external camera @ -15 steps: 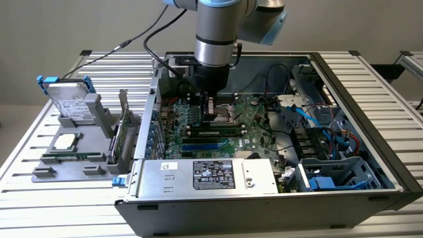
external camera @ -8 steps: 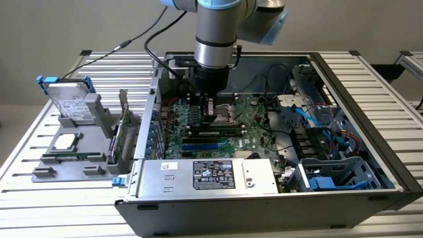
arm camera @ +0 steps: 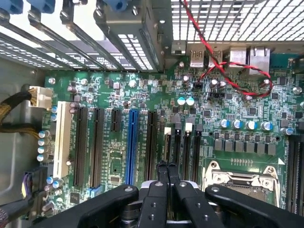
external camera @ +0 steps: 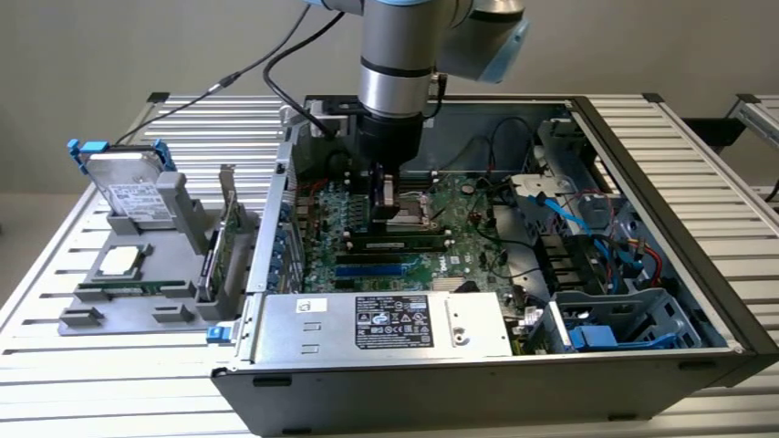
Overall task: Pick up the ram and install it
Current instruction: 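Press down the ram until it locks into place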
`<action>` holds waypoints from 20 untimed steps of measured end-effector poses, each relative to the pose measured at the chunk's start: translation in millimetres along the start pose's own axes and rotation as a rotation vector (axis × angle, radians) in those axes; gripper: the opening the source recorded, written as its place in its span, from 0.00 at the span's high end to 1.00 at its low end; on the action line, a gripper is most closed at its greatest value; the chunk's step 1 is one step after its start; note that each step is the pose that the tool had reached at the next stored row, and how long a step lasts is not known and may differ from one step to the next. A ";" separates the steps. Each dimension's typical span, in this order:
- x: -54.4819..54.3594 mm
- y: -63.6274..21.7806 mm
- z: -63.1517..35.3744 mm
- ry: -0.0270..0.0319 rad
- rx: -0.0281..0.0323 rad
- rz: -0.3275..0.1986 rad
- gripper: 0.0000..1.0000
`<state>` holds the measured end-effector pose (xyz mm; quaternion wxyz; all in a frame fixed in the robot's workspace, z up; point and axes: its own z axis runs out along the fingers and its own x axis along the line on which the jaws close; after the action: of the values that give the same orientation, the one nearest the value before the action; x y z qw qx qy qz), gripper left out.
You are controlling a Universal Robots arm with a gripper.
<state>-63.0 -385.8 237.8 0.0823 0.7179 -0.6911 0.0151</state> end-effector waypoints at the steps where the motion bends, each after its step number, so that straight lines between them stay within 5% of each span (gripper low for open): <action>1: 0.5 -1.2 -1.4 0.0000 -0.0013 -0.001 0.90; 20: 8.0 -48.9 -8.7 0.0004 -0.0222 -0.013 0.90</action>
<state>-13.2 -391.0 242.8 0.0905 0.7214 -0.6865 0.0070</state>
